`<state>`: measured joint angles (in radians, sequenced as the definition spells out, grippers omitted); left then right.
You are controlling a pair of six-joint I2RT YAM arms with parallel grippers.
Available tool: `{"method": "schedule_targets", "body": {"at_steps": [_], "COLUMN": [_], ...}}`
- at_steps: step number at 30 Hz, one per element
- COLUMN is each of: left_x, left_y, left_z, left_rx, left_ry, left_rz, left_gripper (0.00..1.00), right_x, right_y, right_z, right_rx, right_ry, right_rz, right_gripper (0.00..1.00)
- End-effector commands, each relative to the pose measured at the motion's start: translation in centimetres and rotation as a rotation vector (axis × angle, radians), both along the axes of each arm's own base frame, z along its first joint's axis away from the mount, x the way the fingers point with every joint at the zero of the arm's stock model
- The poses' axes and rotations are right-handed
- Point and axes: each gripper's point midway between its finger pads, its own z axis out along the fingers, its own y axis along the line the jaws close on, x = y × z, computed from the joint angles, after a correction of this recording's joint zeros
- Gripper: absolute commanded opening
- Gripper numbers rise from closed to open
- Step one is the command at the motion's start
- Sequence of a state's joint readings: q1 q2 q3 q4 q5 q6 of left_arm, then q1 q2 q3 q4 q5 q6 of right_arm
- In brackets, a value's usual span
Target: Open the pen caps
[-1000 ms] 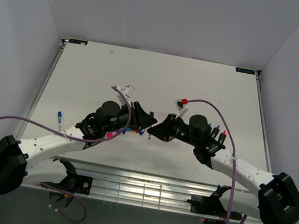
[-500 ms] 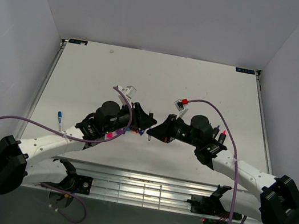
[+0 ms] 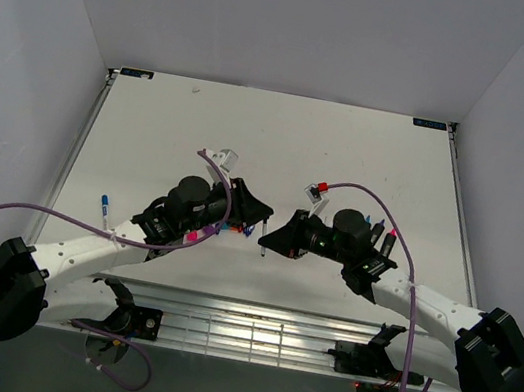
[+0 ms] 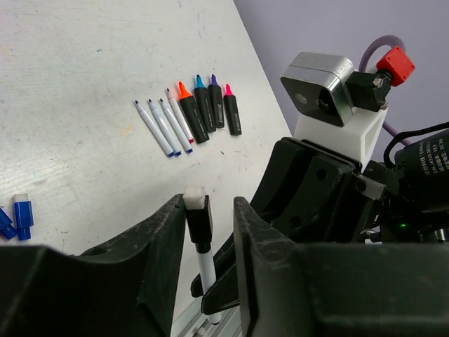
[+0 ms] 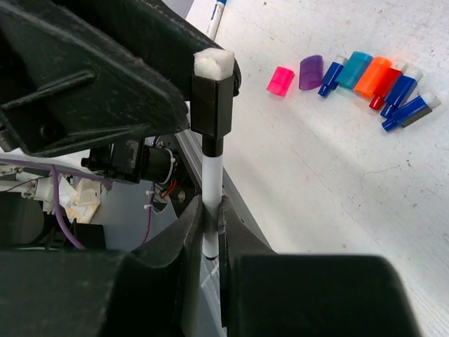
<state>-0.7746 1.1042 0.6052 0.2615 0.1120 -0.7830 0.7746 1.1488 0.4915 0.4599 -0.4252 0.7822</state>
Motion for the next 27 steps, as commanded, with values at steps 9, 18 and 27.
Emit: {"method": "schedule_targets", "body": {"at_steps": [9, 18, 27], "left_x": [0.1, 0.5, 0.5], "left_y": [-0.6, -0.5, -0.5], "left_z": [1.7, 0.4, 0.1], "left_rx": [-0.031, -0.024, -0.033], "left_ry": [-0.015, 0.036, 0.061], "left_rz": [-0.023, -0.005, -0.02], "left_gripper": [0.42, 0.45, 0.12], "right_x": [0.3, 0.3, 0.8], "right_y": [0.6, 0.8, 1.0], "right_z": [2.4, 2.1, 1.5], "right_rx": [0.048, 0.04, 0.028], "right_ry": [-0.067, -0.068, -0.07], "right_rz": [0.015, 0.024, 0.022], "right_gripper": [0.08, 0.08, 0.19]}}
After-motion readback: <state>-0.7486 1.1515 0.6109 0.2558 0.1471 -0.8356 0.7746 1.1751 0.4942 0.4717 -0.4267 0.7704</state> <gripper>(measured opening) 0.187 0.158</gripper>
